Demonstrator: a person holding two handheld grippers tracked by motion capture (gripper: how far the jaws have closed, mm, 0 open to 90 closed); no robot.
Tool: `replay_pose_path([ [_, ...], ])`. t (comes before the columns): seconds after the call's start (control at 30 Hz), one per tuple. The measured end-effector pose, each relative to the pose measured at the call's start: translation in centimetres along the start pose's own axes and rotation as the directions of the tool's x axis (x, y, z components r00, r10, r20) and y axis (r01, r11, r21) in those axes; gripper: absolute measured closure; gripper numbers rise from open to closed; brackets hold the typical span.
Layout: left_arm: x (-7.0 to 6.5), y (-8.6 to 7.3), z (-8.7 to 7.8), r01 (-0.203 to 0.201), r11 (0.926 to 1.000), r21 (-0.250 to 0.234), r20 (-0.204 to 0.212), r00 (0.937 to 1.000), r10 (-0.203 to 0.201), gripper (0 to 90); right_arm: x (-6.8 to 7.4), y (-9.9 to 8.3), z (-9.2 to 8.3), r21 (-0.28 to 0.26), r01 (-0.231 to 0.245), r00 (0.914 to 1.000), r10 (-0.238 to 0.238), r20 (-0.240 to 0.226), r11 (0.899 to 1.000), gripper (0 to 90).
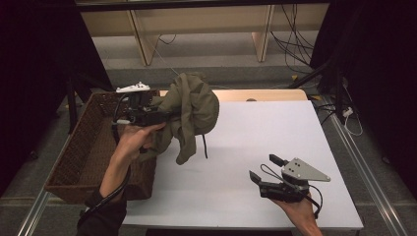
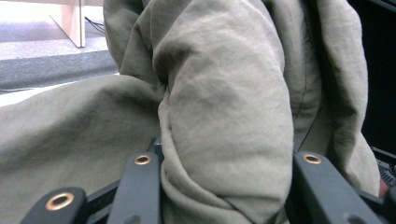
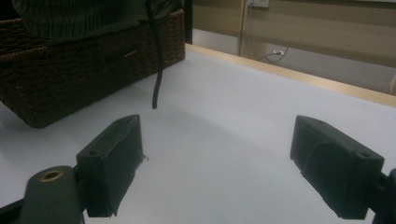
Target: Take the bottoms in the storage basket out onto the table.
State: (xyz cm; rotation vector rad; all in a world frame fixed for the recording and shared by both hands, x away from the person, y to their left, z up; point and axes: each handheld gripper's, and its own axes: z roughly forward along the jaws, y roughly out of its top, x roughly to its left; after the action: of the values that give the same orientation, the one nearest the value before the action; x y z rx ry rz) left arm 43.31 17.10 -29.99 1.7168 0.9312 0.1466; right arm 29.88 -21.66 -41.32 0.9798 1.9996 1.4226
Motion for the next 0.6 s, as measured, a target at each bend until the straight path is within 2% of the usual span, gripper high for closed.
replay_pose_path([
  [0.6,-2.4,0.1,3.5,-0.038,0.9987,0.036,0.079,0.9963,0.035,59.8,-0.1,0.0,-0.1,-0.007,0.000,1.0000,0.000,0.001,1.000,17.9],
])
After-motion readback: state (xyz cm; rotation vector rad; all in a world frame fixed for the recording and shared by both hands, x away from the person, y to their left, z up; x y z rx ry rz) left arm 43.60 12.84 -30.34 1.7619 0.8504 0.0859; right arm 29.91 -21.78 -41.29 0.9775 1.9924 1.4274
